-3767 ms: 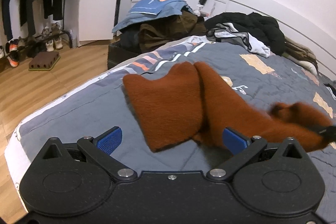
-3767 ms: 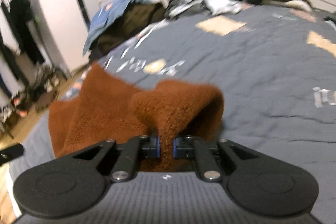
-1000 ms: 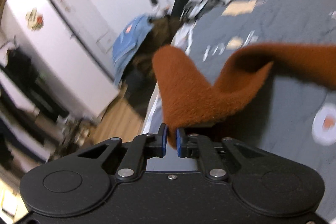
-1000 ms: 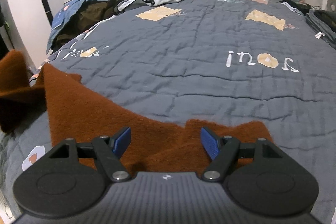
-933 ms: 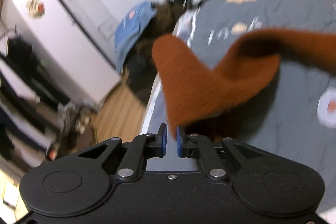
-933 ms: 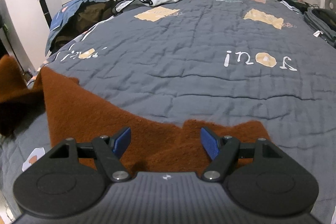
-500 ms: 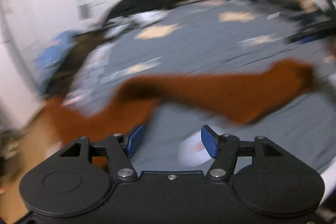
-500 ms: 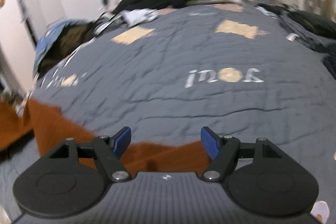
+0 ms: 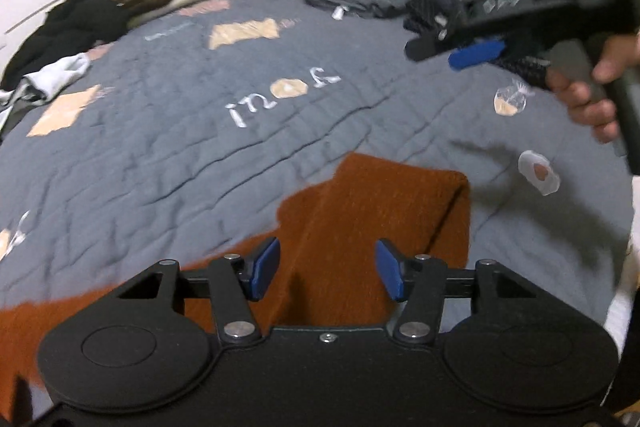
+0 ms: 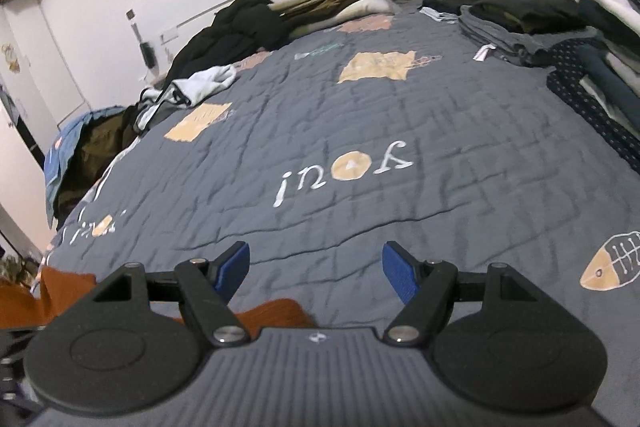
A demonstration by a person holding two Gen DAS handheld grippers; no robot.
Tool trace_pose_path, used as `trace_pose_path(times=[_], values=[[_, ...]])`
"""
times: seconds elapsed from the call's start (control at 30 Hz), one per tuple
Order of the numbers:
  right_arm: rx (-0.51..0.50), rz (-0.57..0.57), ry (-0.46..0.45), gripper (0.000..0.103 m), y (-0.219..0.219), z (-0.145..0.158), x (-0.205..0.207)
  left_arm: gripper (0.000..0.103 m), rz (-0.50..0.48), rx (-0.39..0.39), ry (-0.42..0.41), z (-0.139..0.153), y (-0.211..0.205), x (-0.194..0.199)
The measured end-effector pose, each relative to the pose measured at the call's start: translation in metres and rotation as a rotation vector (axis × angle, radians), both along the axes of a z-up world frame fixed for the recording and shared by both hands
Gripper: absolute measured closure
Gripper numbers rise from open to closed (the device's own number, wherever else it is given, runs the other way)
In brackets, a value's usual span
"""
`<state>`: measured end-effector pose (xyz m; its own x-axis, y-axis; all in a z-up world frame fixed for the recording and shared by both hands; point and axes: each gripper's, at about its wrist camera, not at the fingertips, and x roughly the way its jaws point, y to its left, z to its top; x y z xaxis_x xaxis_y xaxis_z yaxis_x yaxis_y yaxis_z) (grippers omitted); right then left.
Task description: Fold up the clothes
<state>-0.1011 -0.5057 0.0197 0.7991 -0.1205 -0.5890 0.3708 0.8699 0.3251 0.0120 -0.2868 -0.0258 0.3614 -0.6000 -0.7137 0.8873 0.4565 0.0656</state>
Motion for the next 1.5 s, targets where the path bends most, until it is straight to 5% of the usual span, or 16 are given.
trace_pose_path(times=[0.17,0.2,0.23,0.27,0.43,0.7,0.87,1.07,1.27,1.5], values=[[0.015,-0.016,0.003,0.031,-0.017,-0.004,-0.008,0.051,0.001,0.077,0.049,-0.024,-0.011,0.018],[0.018,-0.019,0.005,0.031,-0.019,-0.005,-0.009,0.062,-0.004,0.078,0.083,-0.027,-0.01,0.019],[0.021,-0.018,0.006,0.031,-0.021,-0.006,-0.01,0.09,-0.009,0.078,0.116,-0.029,-0.008,0.019],[0.023,-0.018,0.006,0.031,-0.023,-0.006,-0.011,0.094,-0.015,0.071,0.137,-0.03,-0.006,0.017],[0.018,-0.022,0.012,0.03,-0.029,-0.009,-0.018,0.095,-0.112,0.003,0.176,-0.014,0.014,-0.027],[0.026,-0.022,0.009,0.03,-0.034,-0.007,-0.028,0.095,-0.364,0.13,0.112,-0.005,0.029,-0.134],[0.032,-0.007,0.011,0.03,-0.031,-0.007,-0.027,0.083,-0.386,0.228,0.117,-0.023,0.028,-0.16],[-0.002,0.031,0.026,0.03,-0.024,-0.008,-0.026,0.039,-0.299,0.035,0.099,0.021,0.044,-0.131],[0.014,-0.002,0.018,0.03,-0.033,-0.006,-0.031,0.038,-0.207,-0.036,0.011,0.047,0.009,-0.072],[0.037,-0.039,0.013,0.03,-0.047,-0.008,-0.036,0.038,-0.304,0.047,0.048,0.009,-0.058,-0.051]])
